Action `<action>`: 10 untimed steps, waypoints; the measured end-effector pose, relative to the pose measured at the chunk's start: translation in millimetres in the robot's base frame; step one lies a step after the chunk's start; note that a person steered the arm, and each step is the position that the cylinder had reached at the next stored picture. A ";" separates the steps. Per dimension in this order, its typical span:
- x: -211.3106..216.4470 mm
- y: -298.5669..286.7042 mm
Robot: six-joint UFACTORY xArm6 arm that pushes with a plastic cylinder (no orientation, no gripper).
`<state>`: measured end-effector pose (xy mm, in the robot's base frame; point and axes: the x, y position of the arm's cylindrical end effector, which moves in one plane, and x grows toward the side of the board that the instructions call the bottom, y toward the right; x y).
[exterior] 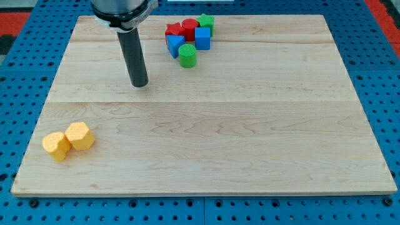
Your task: Move your arm towards the top center of the board
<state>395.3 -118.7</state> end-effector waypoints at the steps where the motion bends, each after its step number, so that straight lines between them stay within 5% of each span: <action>1: 0.3 0.0; 4: 0.2 11.0; 6: 22.4 82.3; 7: 21.7 -12.8; 9: -158.4 -70.8; 10: -203.1 -36.0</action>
<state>192.3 -154.7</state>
